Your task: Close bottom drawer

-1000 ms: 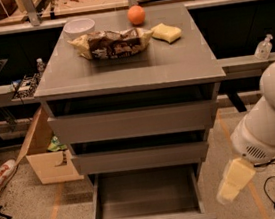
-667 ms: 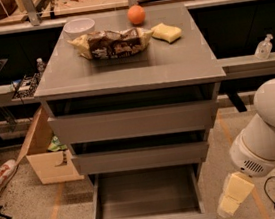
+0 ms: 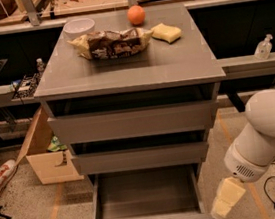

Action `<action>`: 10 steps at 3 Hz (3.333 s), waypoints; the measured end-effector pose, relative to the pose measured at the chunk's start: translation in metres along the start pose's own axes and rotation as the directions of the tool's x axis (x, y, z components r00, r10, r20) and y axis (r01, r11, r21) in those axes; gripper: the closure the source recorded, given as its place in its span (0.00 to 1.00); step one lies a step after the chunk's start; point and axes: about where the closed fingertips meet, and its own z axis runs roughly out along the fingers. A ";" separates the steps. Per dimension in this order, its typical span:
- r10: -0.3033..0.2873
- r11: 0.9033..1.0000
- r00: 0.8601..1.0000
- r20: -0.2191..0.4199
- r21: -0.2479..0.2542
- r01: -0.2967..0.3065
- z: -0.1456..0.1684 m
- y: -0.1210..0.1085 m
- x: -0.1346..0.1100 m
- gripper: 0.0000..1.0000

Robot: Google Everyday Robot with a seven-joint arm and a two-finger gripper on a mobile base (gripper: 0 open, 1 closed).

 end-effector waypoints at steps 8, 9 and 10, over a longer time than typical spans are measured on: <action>0.263 0.864 0.963 -0.060 -0.429 -0.263 0.403 -0.011 0.003 1.00; 0.278 0.860 0.959 -0.058 -0.429 -0.275 0.446 -0.019 0.000 1.00; 0.288 0.857 0.957 -0.045 -0.434 -0.278 0.484 -0.029 -0.007 1.00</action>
Offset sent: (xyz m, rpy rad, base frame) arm 0.0149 0.0877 -0.2731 0.3098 0.3824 -0.0337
